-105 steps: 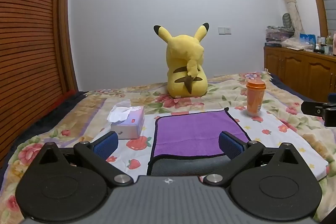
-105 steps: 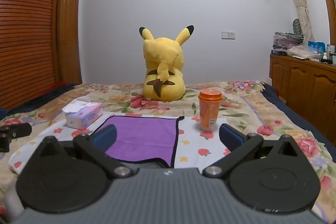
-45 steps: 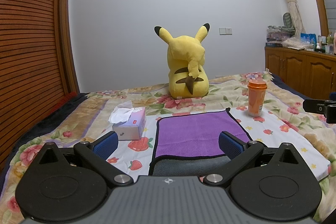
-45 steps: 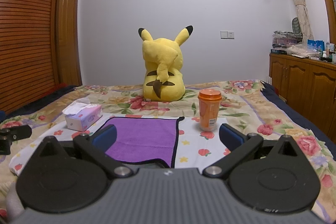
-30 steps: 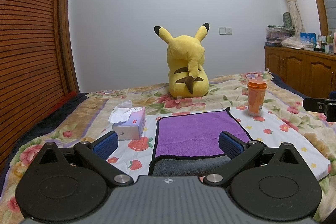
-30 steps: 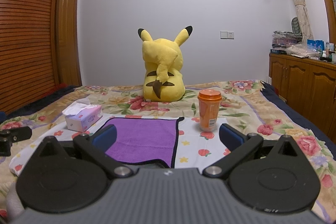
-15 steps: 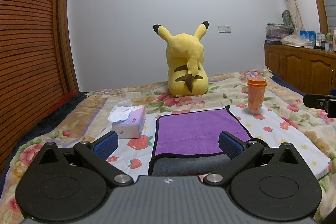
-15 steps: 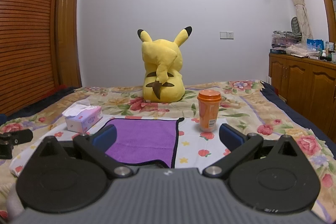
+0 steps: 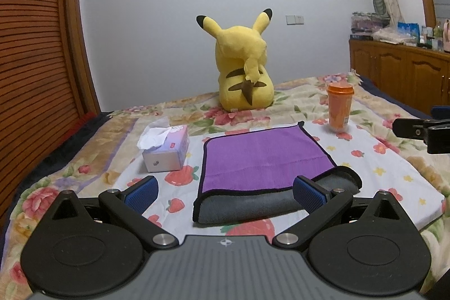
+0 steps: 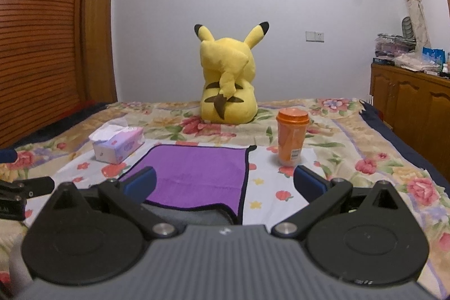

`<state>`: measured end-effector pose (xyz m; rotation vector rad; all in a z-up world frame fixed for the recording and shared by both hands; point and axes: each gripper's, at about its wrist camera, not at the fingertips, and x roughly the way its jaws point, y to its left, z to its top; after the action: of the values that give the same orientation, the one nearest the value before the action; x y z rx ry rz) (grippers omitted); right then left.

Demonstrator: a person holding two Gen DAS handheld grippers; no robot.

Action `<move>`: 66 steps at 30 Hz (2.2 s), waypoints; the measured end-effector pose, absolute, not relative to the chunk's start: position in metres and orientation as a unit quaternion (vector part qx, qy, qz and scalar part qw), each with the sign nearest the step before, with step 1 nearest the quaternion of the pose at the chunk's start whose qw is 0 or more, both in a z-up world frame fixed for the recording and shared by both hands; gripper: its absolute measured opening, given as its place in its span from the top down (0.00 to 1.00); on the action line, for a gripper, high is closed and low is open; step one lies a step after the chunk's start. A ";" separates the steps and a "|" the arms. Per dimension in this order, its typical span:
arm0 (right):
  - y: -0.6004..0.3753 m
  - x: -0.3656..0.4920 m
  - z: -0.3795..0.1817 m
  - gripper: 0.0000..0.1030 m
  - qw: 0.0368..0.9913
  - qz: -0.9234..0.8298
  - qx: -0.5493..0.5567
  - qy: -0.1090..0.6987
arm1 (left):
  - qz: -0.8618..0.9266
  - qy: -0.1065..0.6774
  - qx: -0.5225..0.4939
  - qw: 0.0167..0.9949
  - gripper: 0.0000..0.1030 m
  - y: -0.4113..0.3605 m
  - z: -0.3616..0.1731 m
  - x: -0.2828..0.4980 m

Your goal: Fold towel

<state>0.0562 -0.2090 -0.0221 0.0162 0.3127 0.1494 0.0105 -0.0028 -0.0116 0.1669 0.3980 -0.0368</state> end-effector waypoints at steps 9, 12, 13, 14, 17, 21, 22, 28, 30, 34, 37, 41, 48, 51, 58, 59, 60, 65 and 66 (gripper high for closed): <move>-0.205 0.064 -0.028 0.00 0.982 0.078 0.003 0.172 | -0.025 0.213 0.088 0.973 0.00 -0.008 -0.017 0.025; -0.204 0.068 -0.030 0.00 0.981 0.079 0.000 0.177 | -0.026 0.220 0.087 0.971 0.00 -0.007 -0.019 0.032; -0.203 0.070 -0.031 0.00 0.981 0.079 -0.001 0.179 | -0.026 0.222 0.087 0.971 0.00 -0.007 -0.019 0.033; -0.203 0.070 -0.031 0.00 0.980 0.079 -0.001 0.181 | -0.026 0.223 0.088 0.971 0.00 -0.007 -0.019 0.036; -0.203 0.075 -0.032 0.00 0.980 0.081 -0.002 0.183 | -0.027 0.226 0.092 0.969 0.00 -0.007 -0.021 0.043; -0.203 0.080 -0.034 0.00 0.979 0.082 -0.001 0.188 | -0.022 0.232 0.091 0.968 0.00 -0.004 -0.023 0.054; -0.203 0.082 -0.035 0.00 0.978 0.083 -0.001 0.189 | -0.021 0.234 0.089 0.968 0.00 -0.003 -0.023 0.057; -0.199 0.089 -0.038 0.00 0.977 0.084 -0.004 0.195 | -0.016 0.242 0.089 0.966 0.00 0.001 -0.025 0.072; -0.199 0.091 -0.039 0.00 0.976 0.087 -0.005 0.198 | -0.017 0.245 0.088 0.965 0.00 0.003 -0.027 0.077; -0.198 0.098 -0.041 0.00 0.975 0.089 -0.006 0.202 | -0.025 0.253 0.086 0.963 0.00 0.004 -0.029 0.085; -0.196 0.105 -0.044 0.00 0.974 0.088 -0.011 0.208 | -0.030 0.253 0.086 0.963 0.00 0.004 -0.031 0.090; -0.193 0.113 -0.048 0.00 0.972 0.091 -0.015 0.214 | -0.033 0.256 0.101 0.961 0.00 0.003 -0.035 0.099; -0.189 0.127 -0.053 0.00 0.969 0.098 -0.023 0.225 | -0.037 0.276 0.102 0.955 0.00 0.009 -0.044 0.118; -0.188 0.133 -0.056 0.00 0.968 0.100 -0.025 0.230 | -0.035 0.285 0.097 0.953 0.00 0.015 -0.047 0.125; -0.188 0.147 -0.064 0.00 0.963 0.106 -0.026 0.248 | -0.039 0.303 0.089 0.948 0.00 0.025 -0.054 0.142; -0.188 0.149 -0.065 0.00 0.962 0.107 -0.026 0.251 | -0.039 0.305 0.088 0.947 0.01 0.026 -0.055 0.145; -0.188 0.151 -0.066 0.00 0.961 0.108 -0.026 0.253 | -0.040 0.308 0.087 0.947 0.01 0.028 -0.056 0.148; -0.188 0.163 -0.071 0.00 0.958 0.109 -0.026 0.264 | -0.043 0.325 0.078 0.941 0.08 0.036 -0.064 0.159; -0.188 0.165 -0.072 0.00 0.958 0.109 -0.026 0.266 | -0.045 0.329 0.076 0.940 0.10 0.038 -0.065 0.162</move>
<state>0.1651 -0.1881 -0.0716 -0.0520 0.5389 0.2220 0.1616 0.0384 -0.0653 0.1542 0.6722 -0.0909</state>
